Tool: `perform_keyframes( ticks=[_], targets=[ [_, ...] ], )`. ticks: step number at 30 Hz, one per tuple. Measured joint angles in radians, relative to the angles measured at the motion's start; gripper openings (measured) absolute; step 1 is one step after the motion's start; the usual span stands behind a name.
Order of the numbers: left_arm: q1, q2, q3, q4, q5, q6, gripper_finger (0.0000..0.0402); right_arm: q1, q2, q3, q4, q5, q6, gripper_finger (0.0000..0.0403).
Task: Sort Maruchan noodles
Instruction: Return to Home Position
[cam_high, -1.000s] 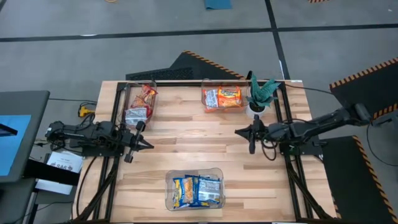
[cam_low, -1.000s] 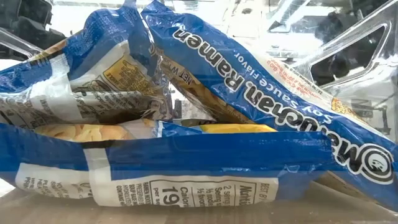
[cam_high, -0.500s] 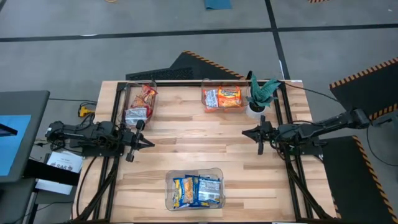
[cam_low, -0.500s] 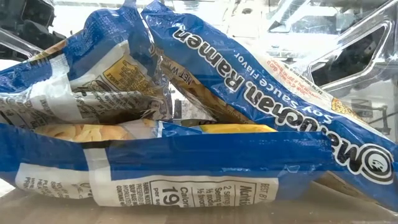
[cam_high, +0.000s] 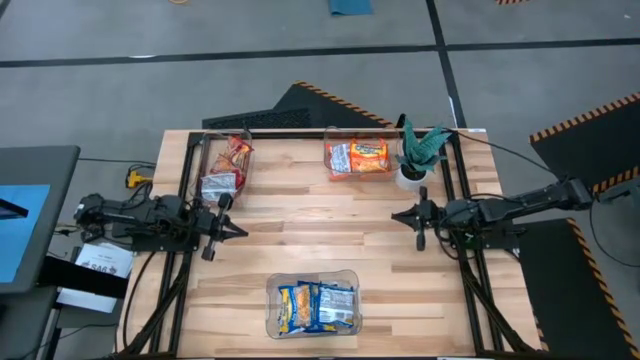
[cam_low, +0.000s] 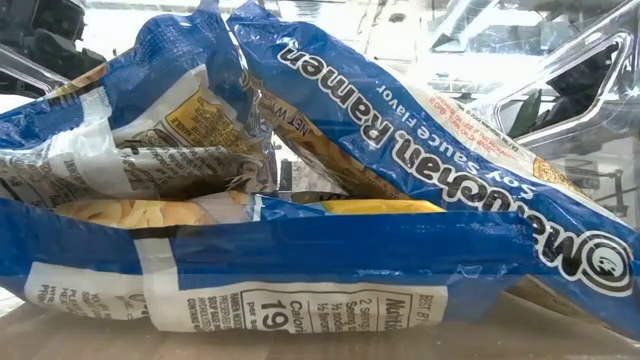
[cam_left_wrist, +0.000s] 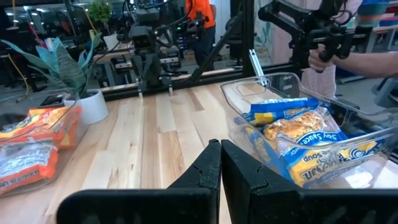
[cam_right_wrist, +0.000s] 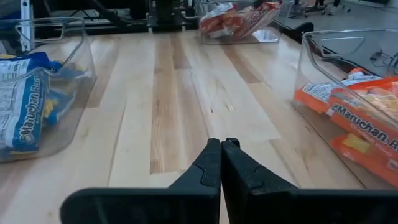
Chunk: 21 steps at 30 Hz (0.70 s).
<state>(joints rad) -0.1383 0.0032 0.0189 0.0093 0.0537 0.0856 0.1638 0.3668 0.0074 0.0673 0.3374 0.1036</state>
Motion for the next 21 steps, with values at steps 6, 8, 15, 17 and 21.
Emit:
perform_keyframes(
  ticks=[6, 8, 15, 17, 21],
  targets=[
    [-0.037, 0.000, -0.007, 0.017, -0.033, 0.000, 0.0000, -0.017, -0.001, 0.000, -0.003, 0.001, 0.070, 0.0044],
    [-0.047, 0.000, -0.008, 0.016, -0.062, 0.000, 0.0000, -0.016, -0.001, 0.000, -0.004, 0.001, 0.072, 0.0047],
    [-0.067, 0.000, -0.008, 0.016, -0.066, 0.000, 0.0000, -0.016, -0.001, 0.000, -0.005, 0.001, 0.072, 0.0049],
    [-0.067, 0.000, -0.009, 0.016, -0.067, 0.000, 0.0000, -0.016, -0.001, -0.001, -0.006, 0.001, 0.072, 0.0049],
    [-0.067, 0.000, -0.009, 0.016, -0.067, 0.000, 0.0000, -0.016, -0.082, -0.001, -0.008, 0.002, 0.072, 0.0049]
  ],
)
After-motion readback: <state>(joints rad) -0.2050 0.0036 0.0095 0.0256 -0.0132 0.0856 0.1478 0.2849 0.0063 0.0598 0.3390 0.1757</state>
